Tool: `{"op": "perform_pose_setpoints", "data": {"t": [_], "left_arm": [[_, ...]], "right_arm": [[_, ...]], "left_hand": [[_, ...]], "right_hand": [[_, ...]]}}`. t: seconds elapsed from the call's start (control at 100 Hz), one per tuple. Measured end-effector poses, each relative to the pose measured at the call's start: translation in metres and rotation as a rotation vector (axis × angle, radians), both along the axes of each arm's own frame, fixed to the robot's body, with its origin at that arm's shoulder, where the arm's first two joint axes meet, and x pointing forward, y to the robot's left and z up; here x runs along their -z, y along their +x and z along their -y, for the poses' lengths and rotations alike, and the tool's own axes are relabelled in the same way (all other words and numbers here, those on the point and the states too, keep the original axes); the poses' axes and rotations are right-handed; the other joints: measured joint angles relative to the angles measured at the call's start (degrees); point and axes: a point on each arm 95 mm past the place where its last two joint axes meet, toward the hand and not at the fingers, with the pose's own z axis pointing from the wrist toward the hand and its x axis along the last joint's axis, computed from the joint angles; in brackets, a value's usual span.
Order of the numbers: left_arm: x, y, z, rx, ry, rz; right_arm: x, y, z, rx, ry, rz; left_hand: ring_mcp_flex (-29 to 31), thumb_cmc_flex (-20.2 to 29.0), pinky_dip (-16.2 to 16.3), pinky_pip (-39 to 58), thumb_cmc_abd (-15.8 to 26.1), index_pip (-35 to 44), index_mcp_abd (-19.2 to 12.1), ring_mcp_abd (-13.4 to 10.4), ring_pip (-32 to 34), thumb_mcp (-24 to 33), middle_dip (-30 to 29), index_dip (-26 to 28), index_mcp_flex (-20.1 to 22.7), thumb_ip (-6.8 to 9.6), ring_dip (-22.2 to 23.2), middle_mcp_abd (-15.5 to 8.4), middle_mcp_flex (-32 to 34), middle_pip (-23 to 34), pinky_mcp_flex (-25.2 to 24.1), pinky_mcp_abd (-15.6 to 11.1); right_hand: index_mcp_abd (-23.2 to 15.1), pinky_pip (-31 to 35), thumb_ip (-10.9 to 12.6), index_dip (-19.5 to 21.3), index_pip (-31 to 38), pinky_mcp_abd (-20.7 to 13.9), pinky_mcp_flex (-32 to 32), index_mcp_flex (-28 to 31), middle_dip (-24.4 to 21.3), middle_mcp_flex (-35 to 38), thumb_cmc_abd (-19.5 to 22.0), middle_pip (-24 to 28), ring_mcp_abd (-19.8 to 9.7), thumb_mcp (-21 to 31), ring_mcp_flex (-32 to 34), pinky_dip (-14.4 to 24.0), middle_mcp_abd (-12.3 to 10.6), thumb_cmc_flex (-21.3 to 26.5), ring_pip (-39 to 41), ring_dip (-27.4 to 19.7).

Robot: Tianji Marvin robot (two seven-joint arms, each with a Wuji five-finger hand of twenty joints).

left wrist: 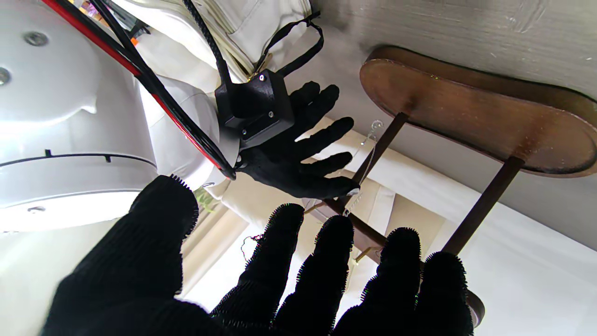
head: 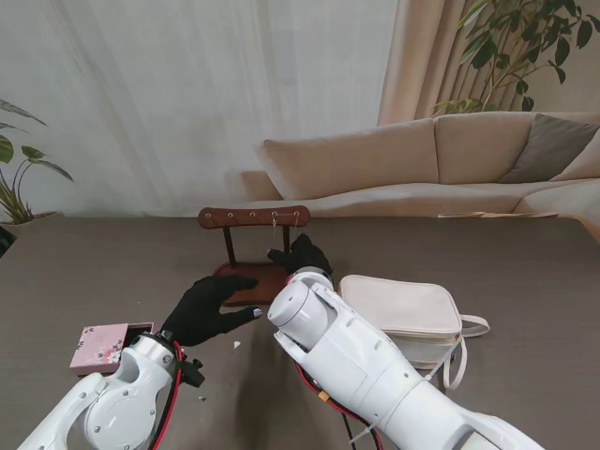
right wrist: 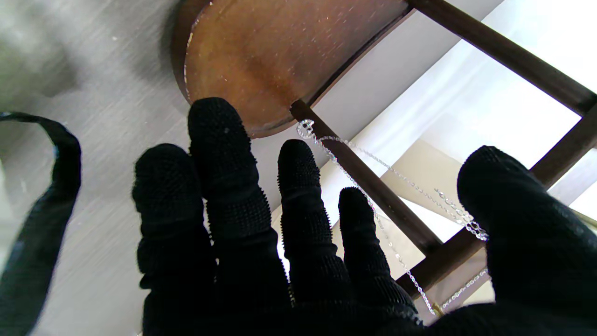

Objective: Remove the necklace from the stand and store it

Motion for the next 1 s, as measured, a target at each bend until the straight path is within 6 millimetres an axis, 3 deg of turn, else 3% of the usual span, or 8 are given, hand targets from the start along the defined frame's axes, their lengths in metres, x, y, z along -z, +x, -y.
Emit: {"op": "perform_pose_setpoints", "data": {"t": [0.16,0.39,0.65,0.74,0.87,1.0], "left_arm": [[0.0006,0.001,0.0008,0.005,0.0,-0.007],[0.001,0.0014,0.0014,0.009,0.001,-0.015],[0.0011,0.0019,0.0024,0.013,-0.002,-0.02],[0.0013,0.0022,0.0027,0.015,-0.003,-0.023],[0.0017,0.0026,0.0034,0.019,-0.003,-0.028],[0.0018,0.003,0.0041,0.024,-0.006,-0.036]], "right_arm": [[-0.0036,0.0026,0.0033,0.026,0.029,0.023],[-0.0042,0.0028,0.0033,0.038,0.079,0.016],[-0.0035,0.0026,0.0002,0.045,0.091,0.008],[-0.0034,0.0024,-0.0004,0.044,0.091,0.006],[-0.0032,0.0017,-0.0013,0.037,0.097,-0.008],[-0.0034,0.0014,-0.0015,0.038,0.097,-0.014]], "left_hand": [[0.0,0.0,0.0,0.0,0.0,0.0,0.0,0.0,0.0,-0.1,0.0,0.0,0.0,0.0,0.0,0.0,0.0,0.0,0.0,0.0],[0.0,0.0,0.0,0.0,0.0,0.0,0.0,0.0,0.0,-0.1,0.0,0.1,0.7,0.0,0.0,0.1,0.0,0.0,0.0,0.0],[0.0,0.6,0.0,0.0,0.6,0.0,0.1,0.0,0.0,-0.7,0.0,0.1,0.8,0.0,0.0,0.1,0.1,0.0,0.0,0.0],[0.0,0.6,0.0,0.0,0.6,0.1,0.1,0.0,0.0,-0.7,0.0,0.1,0.8,0.0,0.0,0.1,0.1,0.0,0.0,0.0],[0.0,0.6,0.0,0.0,0.6,0.3,0.1,0.0,0.0,-0.7,0.0,0.1,1.4,0.0,0.0,0.2,0.1,0.0,0.0,0.0],[0.0,0.6,0.0,0.0,1.3,0.5,0.1,0.0,0.0,-0.8,0.0,0.2,2.6,0.0,-0.5,0.2,0.1,0.0,0.0,0.0]], "right_hand": [[-2.7,0.9,0.0,2.4,2.3,0.1,0.0,3.5,0.0,1.5,1.4,0.1,0.0,-3.0,0.7,0.0,0.0,0.5,0.6,0.0],[-5.1,1.3,0.0,4.9,4.1,0.2,0.0,7.1,0.0,1.3,3.8,0.1,0.0,-5.7,1.3,0.0,0.0,5.3,0.9,0.0],[-5.8,1.9,0.0,6.3,3.9,0.2,0.0,8.4,0.0,1.4,3.5,0.1,-0.2,-7.0,1.8,0.0,0.0,8.0,1.6,0.0],[-6.4,1.9,0.0,5.9,0.7,0.2,0.1,8.2,0.0,1.4,3.5,0.1,-0.4,-7.0,1.8,0.0,0.0,8.0,1.7,0.0],[-3.7,1.9,0.0,4.3,-3.6,0.2,0.0,2.5,0.0,1.4,3.5,0.0,-0.4,-7.0,1.8,0.0,0.1,8.0,2.1,0.0],[3.3,1.9,0.0,2.6,-4.4,0.2,0.1,-4.3,0.0,0.8,3.4,0.0,-0.4,-6.9,1.8,0.0,0.1,5.9,2.2,0.0]]}}
